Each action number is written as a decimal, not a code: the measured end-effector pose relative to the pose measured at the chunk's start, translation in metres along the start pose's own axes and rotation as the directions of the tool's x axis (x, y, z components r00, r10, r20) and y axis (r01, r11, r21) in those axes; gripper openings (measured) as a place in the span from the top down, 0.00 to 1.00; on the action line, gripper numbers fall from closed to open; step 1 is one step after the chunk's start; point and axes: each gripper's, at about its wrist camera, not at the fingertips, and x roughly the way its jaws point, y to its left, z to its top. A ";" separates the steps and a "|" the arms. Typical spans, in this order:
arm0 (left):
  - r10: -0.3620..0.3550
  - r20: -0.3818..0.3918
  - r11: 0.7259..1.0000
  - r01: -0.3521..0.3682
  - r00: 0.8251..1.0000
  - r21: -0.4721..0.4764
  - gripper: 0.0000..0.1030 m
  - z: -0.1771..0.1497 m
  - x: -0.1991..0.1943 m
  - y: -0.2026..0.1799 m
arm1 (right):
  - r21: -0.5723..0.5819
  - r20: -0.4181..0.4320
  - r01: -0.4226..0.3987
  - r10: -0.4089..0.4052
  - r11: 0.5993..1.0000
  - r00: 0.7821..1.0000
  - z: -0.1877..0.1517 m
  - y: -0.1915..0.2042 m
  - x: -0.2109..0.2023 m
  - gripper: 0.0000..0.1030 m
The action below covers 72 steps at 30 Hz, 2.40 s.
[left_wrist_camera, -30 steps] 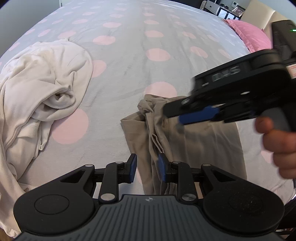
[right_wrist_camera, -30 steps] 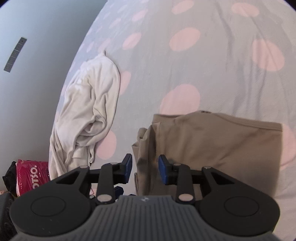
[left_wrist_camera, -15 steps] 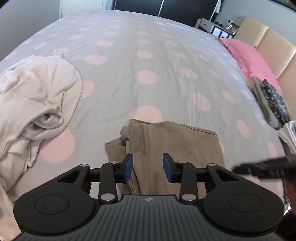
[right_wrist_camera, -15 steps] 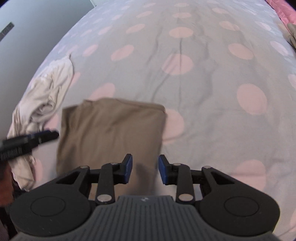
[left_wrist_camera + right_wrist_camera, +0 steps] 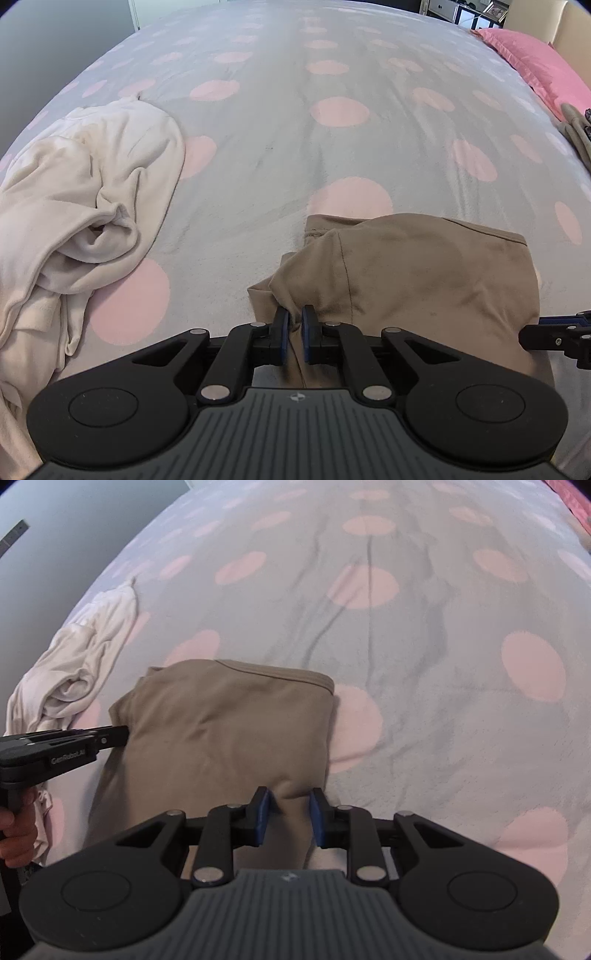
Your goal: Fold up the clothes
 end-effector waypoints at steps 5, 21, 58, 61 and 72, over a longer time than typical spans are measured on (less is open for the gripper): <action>0.029 0.015 0.999 -0.029 0.999 -0.037 0.94 0.002 -0.006 0.005 | 0.017 0.003 -0.017 0.017 1.000 1.000 -0.004 -0.008 -0.008 0.72; -0.076 -0.092 0.997 0.075 0.993 -0.015 0.84 -0.057 -0.085 0.003 | -0.118 0.020 0.041 -0.039 0.992 0.999 -0.071 0.011 -0.058 0.68; -0.263 -0.061 0.940 0.242 0.963 -0.241 0.98 -0.131 -0.115 0.012 | -0.288 -0.009 -0.024 0.023 0.957 1.000 -0.160 0.033 -0.068 0.83; -0.225 -0.142 0.949 0.184 0.964 -0.256 0.98 -0.135 -0.104 0.014 | -0.290 -0.016 -0.028 0.024 0.957 1.000 -0.160 0.034 -0.067 0.95; -0.077 -0.253 0.983 0.031 0.964 -0.183 0.97 -0.144 -0.084 0.012 | -0.334 -0.064 -0.001 -0.022 0.943 0.998 -0.164 0.037 -0.056 0.94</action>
